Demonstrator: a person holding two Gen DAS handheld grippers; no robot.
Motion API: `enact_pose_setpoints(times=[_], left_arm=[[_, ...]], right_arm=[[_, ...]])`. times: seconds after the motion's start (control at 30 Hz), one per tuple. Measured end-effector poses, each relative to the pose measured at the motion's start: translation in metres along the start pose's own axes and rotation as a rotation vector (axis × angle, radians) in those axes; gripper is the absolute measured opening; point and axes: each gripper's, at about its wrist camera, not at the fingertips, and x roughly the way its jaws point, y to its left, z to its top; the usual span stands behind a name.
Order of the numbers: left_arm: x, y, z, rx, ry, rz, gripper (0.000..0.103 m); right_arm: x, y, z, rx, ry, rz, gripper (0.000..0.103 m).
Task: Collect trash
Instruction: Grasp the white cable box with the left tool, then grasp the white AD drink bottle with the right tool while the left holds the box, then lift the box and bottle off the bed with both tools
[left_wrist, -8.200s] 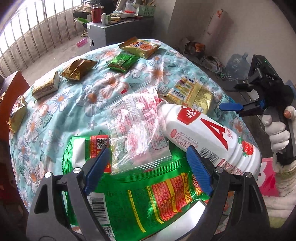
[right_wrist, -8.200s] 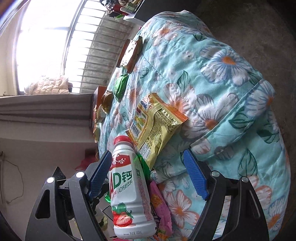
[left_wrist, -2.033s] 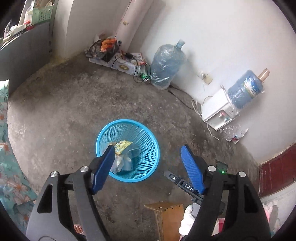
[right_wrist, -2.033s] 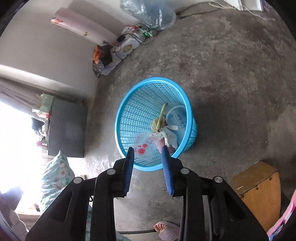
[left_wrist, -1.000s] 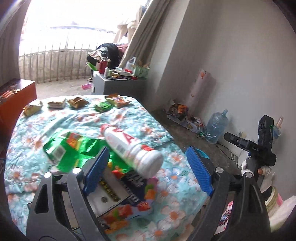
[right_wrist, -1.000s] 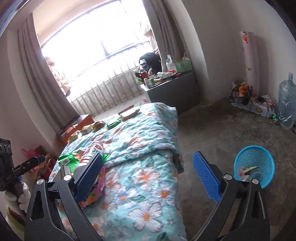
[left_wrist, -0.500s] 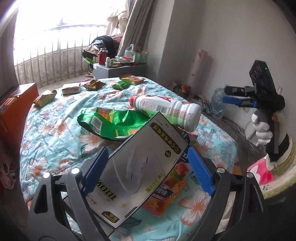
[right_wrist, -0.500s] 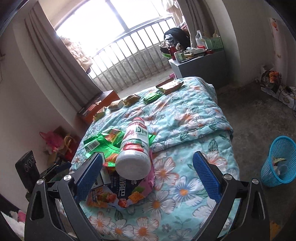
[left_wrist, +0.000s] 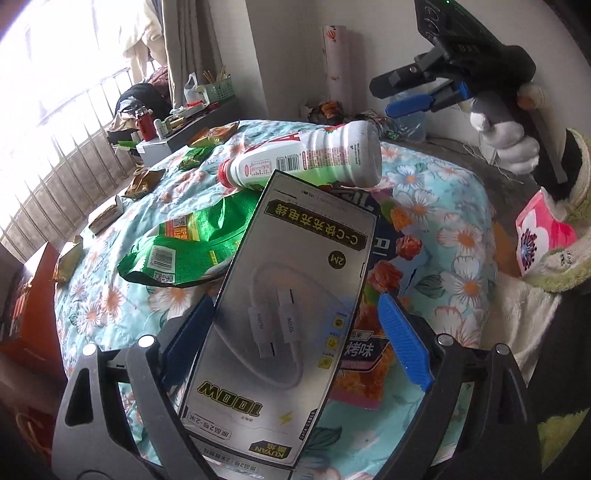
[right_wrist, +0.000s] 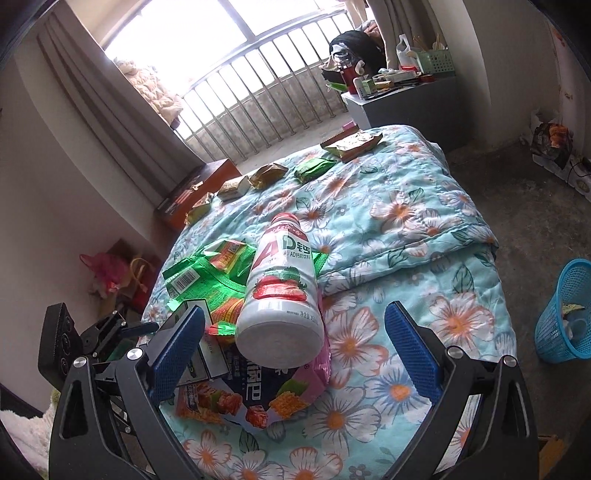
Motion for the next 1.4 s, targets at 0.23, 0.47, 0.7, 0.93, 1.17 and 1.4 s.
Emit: enact_pose_setpoints(times=[0.23, 0.47, 0.7, 0.93, 1.17, 1.4], left_arm=[[0.010, 0.003, -0.001, 0.008, 0.046, 0.019, 0.086], [0.013, 0.003, -0.003, 0.017, 0.051, 0.000, 0.087], [0.012, 0.014, -0.004, -0.002, 0.070, -0.024, 0.087], [0.014, 0.012, -0.003, 0.016, 0.077, -0.030, 0.087], [0.015, 0.010, -0.005, -0.027, 0.083, -0.012, 0.087], [0.002, 0.005, -0.005, -0.054, 0.114, 0.038, 0.085]], right_arm=[[0.024, 0.002, 0.036, 0.035, 0.078, 0.123, 0.095], [0.095, 0.001, 0.068, 0.019, 0.305, 0.088, 0.090], [0.133, -0.004, 0.052, 0.028, 0.479, 0.067, 0.065], [0.114, -0.005, 0.041, 0.042, 0.434, 0.063, 0.061], [0.060, -0.031, 0.013, 0.120, 0.347, 0.006, 0.061], [0.027, -0.058, -0.017, 0.222, 0.281, 0.000, 0.061]])
